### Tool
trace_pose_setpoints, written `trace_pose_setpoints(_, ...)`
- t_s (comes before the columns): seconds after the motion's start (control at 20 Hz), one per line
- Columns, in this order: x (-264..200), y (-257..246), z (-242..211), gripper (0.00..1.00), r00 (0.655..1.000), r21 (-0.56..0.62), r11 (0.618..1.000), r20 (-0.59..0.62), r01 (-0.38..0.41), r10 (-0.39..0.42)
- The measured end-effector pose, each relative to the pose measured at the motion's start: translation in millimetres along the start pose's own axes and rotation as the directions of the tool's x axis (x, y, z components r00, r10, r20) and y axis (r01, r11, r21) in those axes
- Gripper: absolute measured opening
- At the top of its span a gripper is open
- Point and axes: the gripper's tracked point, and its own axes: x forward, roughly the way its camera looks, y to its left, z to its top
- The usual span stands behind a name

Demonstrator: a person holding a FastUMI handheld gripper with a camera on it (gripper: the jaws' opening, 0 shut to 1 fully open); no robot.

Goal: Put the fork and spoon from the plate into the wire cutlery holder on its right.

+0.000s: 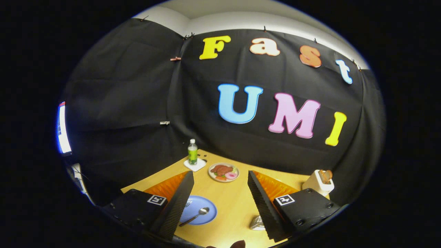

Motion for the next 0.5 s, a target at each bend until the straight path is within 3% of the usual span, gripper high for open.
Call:
trace_pose_setpoints(0.3,32,28,-70,0.98,0.981,0.101,0.992,-0.173,-0.074,0.09)
trace_pose_setpoints(0.5,54,44,-131,0.96,0.936,0.176,0.982,-0.33,-0.069,0.125)
